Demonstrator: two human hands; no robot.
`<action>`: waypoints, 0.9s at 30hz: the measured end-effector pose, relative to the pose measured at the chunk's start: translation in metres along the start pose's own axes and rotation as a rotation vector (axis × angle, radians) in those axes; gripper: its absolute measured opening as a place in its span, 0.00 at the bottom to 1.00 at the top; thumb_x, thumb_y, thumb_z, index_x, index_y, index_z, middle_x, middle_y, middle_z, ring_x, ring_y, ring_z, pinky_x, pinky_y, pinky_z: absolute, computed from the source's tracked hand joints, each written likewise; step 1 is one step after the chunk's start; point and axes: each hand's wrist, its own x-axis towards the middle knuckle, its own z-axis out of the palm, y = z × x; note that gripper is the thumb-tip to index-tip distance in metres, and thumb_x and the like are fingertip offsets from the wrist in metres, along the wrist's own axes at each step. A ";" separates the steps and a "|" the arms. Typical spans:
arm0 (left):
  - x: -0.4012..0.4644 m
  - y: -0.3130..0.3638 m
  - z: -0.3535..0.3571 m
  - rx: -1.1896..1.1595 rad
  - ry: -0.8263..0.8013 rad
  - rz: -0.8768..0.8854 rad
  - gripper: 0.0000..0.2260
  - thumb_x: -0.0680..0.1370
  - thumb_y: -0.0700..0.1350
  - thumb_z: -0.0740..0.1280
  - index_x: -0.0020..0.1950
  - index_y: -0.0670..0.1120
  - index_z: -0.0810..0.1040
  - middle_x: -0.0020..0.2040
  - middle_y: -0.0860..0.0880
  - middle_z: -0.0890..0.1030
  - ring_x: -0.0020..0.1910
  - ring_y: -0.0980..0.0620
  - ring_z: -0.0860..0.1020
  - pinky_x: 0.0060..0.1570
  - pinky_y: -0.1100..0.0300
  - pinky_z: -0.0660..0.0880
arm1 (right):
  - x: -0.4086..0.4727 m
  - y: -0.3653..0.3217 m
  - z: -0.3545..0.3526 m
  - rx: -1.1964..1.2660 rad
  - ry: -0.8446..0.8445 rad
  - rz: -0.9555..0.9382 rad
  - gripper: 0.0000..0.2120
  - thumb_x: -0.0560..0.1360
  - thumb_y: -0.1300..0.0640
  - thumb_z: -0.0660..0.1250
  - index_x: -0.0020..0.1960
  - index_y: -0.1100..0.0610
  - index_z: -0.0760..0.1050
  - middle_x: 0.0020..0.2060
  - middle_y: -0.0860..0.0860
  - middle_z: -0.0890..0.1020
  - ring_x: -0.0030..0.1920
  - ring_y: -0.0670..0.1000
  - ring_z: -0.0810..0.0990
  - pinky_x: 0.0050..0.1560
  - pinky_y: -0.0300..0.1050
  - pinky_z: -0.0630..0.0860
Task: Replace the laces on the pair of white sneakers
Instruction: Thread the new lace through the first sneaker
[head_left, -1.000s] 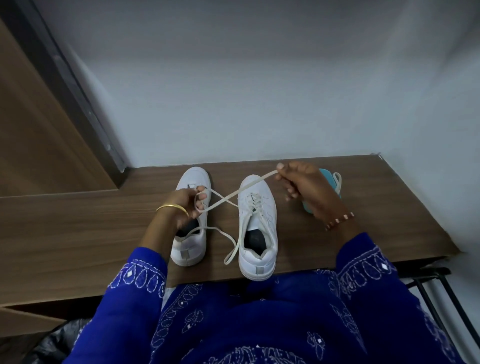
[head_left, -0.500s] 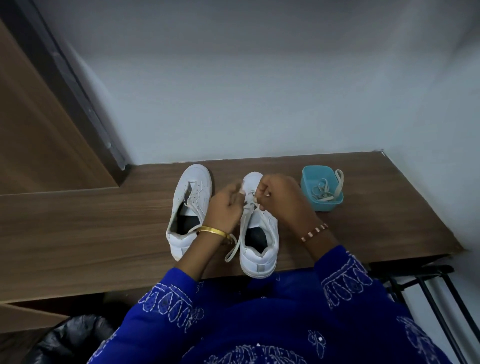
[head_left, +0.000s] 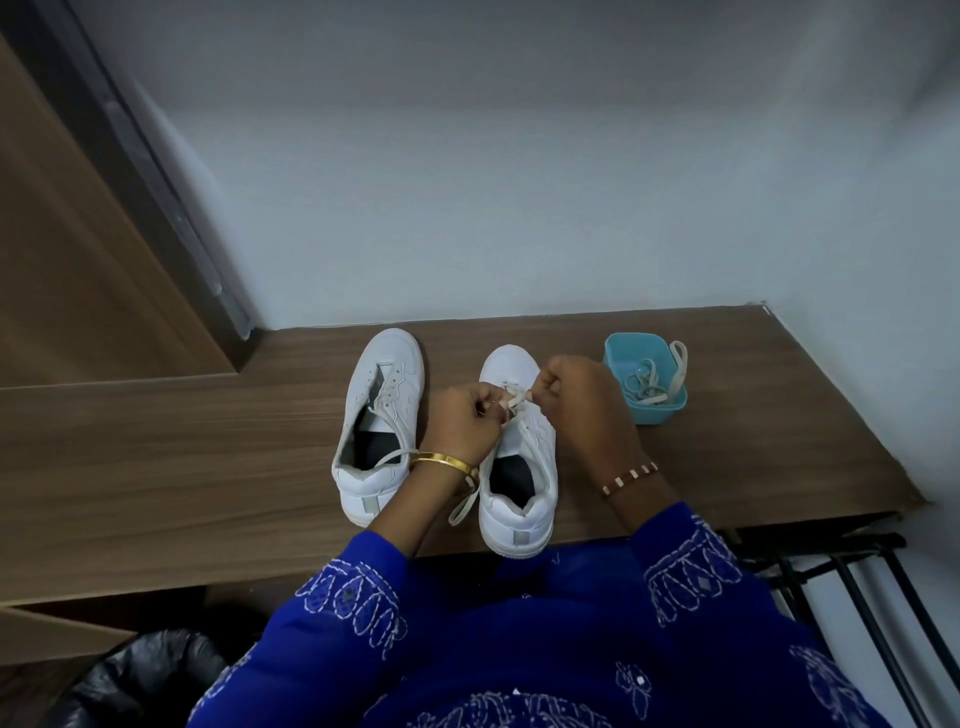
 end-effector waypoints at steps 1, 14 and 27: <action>0.000 -0.001 0.001 -0.015 -0.009 -0.011 0.05 0.76 0.37 0.65 0.44 0.38 0.80 0.36 0.45 0.79 0.37 0.50 0.77 0.46 0.55 0.76 | 0.000 0.000 0.001 0.002 0.001 -0.009 0.05 0.73 0.62 0.66 0.39 0.60 0.77 0.37 0.54 0.81 0.39 0.52 0.78 0.39 0.45 0.73; 0.002 -0.020 0.009 0.232 -0.063 -0.144 0.10 0.76 0.42 0.66 0.41 0.36 0.79 0.36 0.45 0.77 0.37 0.49 0.73 0.38 0.64 0.64 | -0.010 0.040 0.032 0.073 -0.307 0.212 0.11 0.71 0.57 0.71 0.50 0.61 0.77 0.41 0.52 0.78 0.43 0.49 0.75 0.38 0.38 0.67; -0.005 -0.026 0.026 0.322 0.060 -0.068 0.07 0.74 0.44 0.67 0.46 0.44 0.84 0.45 0.44 0.84 0.47 0.47 0.80 0.46 0.62 0.72 | -0.009 0.062 0.048 0.235 -0.265 0.229 0.10 0.68 0.63 0.70 0.49 0.61 0.78 0.40 0.49 0.78 0.40 0.47 0.76 0.38 0.32 0.73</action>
